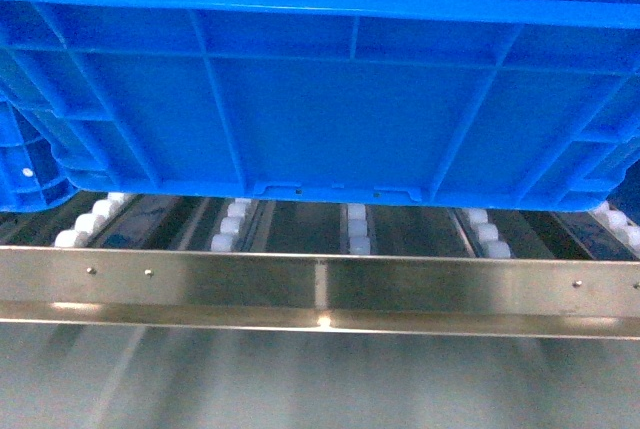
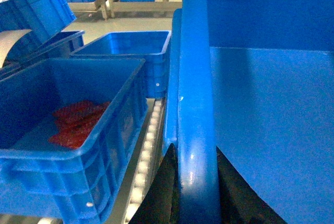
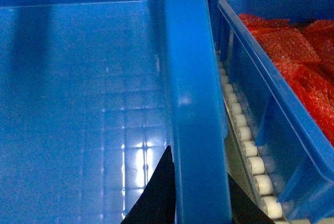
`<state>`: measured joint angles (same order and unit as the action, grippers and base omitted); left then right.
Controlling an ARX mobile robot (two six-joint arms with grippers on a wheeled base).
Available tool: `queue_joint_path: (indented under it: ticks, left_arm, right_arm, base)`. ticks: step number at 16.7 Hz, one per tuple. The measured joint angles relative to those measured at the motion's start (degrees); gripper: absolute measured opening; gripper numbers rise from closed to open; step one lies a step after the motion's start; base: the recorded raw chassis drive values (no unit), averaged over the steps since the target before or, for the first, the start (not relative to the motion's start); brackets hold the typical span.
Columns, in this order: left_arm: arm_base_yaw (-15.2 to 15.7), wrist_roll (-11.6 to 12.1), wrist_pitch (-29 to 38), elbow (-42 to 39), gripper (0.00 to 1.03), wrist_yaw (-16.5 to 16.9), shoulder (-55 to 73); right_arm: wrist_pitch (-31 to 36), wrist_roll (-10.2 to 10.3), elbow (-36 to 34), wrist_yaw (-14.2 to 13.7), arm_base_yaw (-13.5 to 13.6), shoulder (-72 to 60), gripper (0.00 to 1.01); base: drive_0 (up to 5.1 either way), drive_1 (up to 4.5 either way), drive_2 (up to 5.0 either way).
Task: Place box next to blue box on left shelf
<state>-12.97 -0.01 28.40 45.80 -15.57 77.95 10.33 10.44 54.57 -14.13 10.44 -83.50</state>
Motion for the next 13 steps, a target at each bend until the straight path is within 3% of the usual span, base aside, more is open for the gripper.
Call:
queue_joint_path:
  ticks: [6,13]
  left_arm:
    - [0.0,0.0,0.0,0.0,0.09,0.0,0.0]
    - [0.0,0.0,-0.1,0.0,0.09,0.0,0.1]
  right_arm:
    - [0.0,0.0,0.0,0.0,0.0,0.0,0.09]
    - [-0.2,0.0,0.0,0.0,0.0,-0.1,0.09]
  base:
    - [0.0,4.19,-4.2]
    - [0.0,0.00,0.0]
